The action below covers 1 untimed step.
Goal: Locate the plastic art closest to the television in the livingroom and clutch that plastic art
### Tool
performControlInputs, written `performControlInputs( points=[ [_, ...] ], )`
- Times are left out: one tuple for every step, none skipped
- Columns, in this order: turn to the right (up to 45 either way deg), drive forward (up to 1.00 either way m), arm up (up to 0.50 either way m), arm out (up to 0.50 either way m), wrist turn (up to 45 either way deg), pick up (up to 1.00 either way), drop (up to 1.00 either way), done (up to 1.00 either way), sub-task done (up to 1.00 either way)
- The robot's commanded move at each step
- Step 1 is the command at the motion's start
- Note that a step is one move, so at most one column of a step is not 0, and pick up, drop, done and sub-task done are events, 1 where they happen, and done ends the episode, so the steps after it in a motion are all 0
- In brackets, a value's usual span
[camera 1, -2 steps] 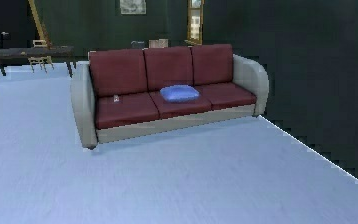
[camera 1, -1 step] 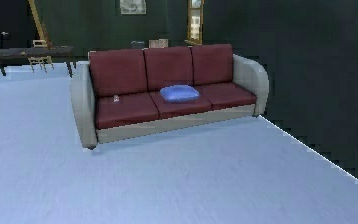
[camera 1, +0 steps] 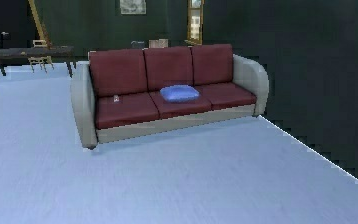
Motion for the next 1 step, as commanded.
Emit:
performControlInputs(
  points=[
    [0.0, 0.0, -0.28, 0.0, 0.0, 0.0, 0.0, 0.0, 0.0]
  ],
)
